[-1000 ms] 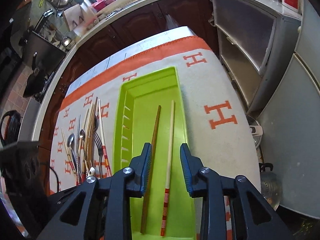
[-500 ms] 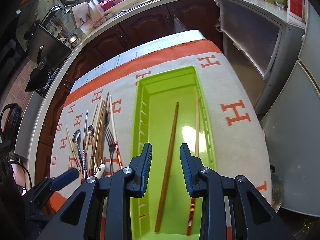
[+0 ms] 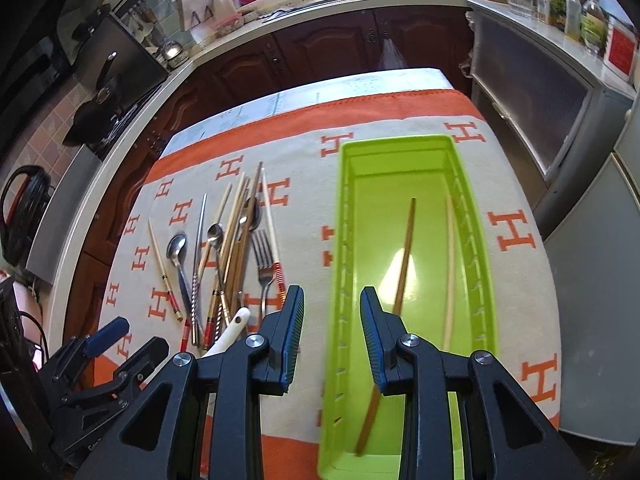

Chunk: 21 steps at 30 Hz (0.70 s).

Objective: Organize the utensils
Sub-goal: 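Grasp another wooden chopstick from the pile with the right tool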

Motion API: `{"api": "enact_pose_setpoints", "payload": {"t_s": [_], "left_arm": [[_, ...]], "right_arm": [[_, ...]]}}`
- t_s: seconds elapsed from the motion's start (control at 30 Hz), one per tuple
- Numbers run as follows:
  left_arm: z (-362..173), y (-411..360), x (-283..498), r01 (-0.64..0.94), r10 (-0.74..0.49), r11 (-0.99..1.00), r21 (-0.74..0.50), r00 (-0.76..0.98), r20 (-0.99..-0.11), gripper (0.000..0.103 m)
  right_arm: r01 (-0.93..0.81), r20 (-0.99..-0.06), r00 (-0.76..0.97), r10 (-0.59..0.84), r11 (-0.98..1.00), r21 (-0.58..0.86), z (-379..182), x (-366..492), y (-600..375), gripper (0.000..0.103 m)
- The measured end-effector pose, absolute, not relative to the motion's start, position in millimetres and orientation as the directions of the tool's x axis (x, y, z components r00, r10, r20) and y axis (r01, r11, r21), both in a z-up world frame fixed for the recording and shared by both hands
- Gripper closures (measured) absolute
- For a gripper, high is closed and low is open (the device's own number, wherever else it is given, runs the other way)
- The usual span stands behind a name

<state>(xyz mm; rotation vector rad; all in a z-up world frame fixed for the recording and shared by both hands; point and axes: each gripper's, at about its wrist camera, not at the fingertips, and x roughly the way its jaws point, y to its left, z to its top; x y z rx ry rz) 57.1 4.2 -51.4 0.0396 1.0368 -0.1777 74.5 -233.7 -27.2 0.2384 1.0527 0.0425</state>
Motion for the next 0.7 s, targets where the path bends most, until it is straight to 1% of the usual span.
{"api": "enact_pose_setpoints", "payload": {"t_s": [0.33, 0.7], "left_arm": [[-51.3, 41.6, 54.9, 0.101, -0.103, 0.993, -0.059, 0.515, -0.851, 0.03], [-67.9, 85.2, 58.9, 0.016, -0.057, 0.998, -0.057, 0.504, -0.862, 0.03]], "right_arm": [[-0.021, -0.866, 0.467, 0.18, 0.981, 0.193, -24.1, 75.5, -173.2, 0.074], [-0.115, -0.886, 0.42, 0.197, 0.98, 0.163, -34.1, 86.4, -116.8, 0.074]]}}
